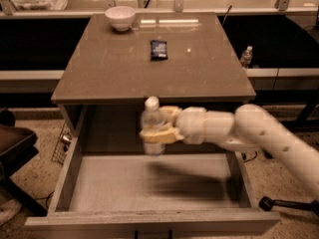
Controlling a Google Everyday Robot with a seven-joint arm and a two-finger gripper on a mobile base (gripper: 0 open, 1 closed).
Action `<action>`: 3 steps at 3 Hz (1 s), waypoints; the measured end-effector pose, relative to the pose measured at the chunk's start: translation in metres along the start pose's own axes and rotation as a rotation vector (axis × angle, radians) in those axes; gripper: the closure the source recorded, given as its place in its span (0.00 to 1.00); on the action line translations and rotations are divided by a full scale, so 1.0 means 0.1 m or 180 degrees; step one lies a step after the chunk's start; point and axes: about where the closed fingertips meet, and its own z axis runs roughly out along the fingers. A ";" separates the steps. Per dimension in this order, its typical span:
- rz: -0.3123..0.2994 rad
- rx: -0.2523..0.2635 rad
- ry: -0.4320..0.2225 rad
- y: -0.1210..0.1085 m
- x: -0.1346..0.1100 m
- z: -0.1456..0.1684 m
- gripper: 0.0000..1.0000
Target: Place blue plastic bottle into top drawer
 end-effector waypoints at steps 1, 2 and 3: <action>-0.0071 -0.0507 -0.0282 0.26 0.07 0.49 1.00; -0.0168 -0.0840 -0.0296 0.51 0.18 0.88 1.00; -0.0351 -0.0898 -0.0077 0.65 0.33 1.07 1.00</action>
Offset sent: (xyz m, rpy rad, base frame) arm -0.0457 0.1391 -0.0501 0.0462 -0.0680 0.3845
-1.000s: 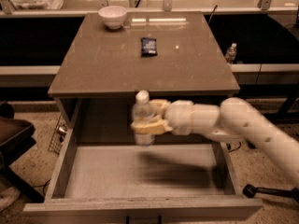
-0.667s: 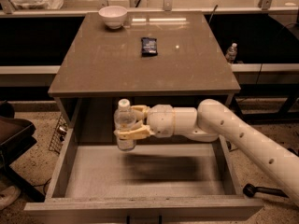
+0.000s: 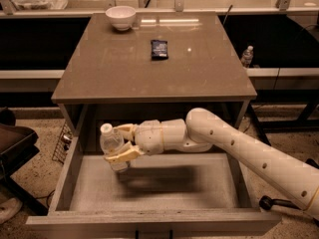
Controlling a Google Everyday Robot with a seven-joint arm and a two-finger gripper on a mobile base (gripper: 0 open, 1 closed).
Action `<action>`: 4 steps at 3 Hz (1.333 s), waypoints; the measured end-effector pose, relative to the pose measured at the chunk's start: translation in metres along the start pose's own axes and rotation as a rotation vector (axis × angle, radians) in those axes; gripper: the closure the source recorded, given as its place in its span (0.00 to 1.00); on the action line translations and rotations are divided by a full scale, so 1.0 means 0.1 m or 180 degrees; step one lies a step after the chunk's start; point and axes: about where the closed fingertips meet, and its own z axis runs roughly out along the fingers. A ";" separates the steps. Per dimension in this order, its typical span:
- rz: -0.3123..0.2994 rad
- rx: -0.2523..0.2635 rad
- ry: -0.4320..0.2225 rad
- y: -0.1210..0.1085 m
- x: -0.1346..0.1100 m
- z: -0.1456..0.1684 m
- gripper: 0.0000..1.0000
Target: Place blue plastic bottle into top drawer
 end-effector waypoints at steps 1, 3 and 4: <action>-0.0081 0.0033 0.0290 0.04 0.20 0.10 1.00; 0.0292 0.0116 0.0229 0.06 0.51 0.08 1.00; 0.0292 0.0116 0.0229 0.05 0.45 0.07 0.82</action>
Offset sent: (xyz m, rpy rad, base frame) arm 0.0033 0.0036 -0.0508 -0.1265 0.0044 -0.0557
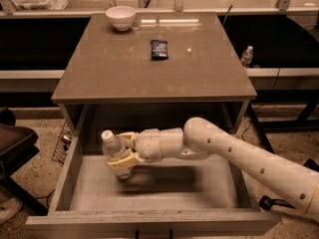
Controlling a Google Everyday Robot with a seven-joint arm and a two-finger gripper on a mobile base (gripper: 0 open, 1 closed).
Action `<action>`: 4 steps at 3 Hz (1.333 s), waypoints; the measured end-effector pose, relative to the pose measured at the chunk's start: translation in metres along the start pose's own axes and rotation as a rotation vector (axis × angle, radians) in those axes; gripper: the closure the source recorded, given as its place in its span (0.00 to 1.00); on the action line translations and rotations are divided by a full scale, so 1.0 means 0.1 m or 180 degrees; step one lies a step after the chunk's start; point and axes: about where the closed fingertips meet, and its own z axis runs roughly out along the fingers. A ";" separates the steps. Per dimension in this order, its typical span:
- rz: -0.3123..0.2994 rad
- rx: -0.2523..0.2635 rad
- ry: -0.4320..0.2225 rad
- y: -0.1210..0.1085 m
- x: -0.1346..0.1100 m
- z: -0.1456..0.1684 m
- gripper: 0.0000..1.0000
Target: Place blue plastic bottle into top drawer
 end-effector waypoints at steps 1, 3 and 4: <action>0.0000 0.0000 0.0000 0.00 0.00 0.00 0.60; 0.0000 -0.0001 0.0000 0.00 0.00 0.00 0.05; -0.0001 -0.0009 -0.0002 0.01 -0.01 0.01 0.00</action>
Offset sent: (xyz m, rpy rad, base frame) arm 0.0000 0.0001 0.0002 0.0000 0.0000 0.0001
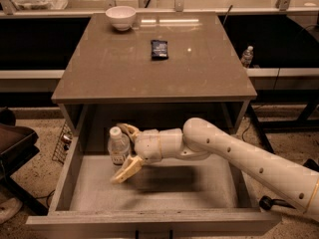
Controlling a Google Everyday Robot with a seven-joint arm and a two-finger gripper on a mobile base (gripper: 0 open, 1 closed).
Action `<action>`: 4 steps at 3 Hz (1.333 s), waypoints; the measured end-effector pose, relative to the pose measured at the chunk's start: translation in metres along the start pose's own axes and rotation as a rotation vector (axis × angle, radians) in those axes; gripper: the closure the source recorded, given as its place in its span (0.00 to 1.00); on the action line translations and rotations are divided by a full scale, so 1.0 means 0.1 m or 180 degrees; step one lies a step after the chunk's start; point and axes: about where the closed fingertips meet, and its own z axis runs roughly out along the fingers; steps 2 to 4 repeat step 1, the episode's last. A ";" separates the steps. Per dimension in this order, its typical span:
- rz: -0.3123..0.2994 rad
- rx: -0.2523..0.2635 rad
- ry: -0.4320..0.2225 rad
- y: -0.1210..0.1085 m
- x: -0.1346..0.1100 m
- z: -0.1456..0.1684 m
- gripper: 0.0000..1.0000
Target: Place blue plastic bottle into top drawer
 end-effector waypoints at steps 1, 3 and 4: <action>0.0000 0.0000 0.0000 0.00 0.00 0.00 0.00; 0.0000 0.0000 0.0000 0.00 0.00 0.00 0.00; 0.0000 0.0000 0.0000 0.00 0.00 0.00 0.00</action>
Offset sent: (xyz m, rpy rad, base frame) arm 0.0000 0.0000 0.0000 0.0000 0.0000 0.0000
